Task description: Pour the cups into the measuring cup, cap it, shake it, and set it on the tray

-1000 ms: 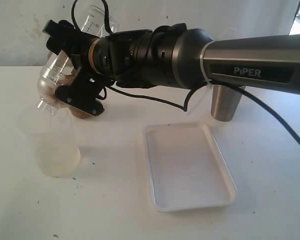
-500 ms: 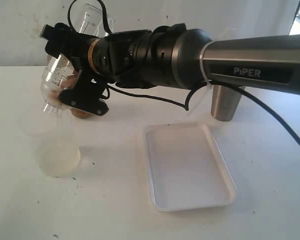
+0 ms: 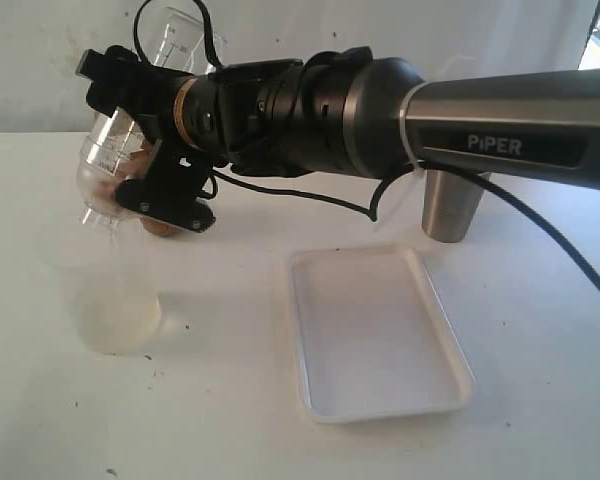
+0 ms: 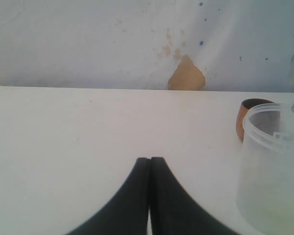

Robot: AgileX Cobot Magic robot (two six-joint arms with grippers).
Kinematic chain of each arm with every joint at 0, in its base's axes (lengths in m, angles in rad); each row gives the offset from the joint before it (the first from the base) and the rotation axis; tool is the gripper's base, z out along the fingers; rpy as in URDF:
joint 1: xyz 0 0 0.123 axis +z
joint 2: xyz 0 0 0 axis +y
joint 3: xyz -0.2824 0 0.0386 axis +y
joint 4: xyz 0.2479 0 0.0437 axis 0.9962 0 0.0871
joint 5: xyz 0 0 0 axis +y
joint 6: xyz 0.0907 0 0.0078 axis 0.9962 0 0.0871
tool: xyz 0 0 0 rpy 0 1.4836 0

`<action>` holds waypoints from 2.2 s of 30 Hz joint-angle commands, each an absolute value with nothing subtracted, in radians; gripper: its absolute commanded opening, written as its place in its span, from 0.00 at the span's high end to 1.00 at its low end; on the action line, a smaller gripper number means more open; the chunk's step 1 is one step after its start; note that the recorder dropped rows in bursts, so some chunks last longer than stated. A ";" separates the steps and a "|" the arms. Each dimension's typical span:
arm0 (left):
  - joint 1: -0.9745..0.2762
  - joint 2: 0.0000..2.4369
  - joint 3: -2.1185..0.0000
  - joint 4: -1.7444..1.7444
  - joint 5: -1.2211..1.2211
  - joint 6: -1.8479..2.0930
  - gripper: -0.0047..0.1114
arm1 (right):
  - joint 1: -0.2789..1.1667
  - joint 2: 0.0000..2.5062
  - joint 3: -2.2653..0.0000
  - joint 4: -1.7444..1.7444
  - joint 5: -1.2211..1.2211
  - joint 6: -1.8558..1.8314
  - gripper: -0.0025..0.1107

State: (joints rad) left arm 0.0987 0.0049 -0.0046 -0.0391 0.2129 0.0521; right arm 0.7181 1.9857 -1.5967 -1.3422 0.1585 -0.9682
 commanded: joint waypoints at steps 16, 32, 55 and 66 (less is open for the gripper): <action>0.098 0.000 0.000 -0.036 0.204 0.049 0.96 | 0.720 1.979 -1.627 -1.347 0.128 -0.962 0.98; 0.098 0.000 0.000 -0.036 0.204 0.049 0.96 | 0.720 2.013 -1.657 -1.391 0.144 -0.945 0.98; 0.098 0.000 0.000 -0.036 0.204 0.049 0.96 | 0.720 2.013 -1.655 -1.390 0.080 -0.939 0.98; 0.098 0.000 0.000 -0.036 0.204 0.049 0.96 | 0.720 2.013 -1.655 -1.390 0.014 -0.939 0.98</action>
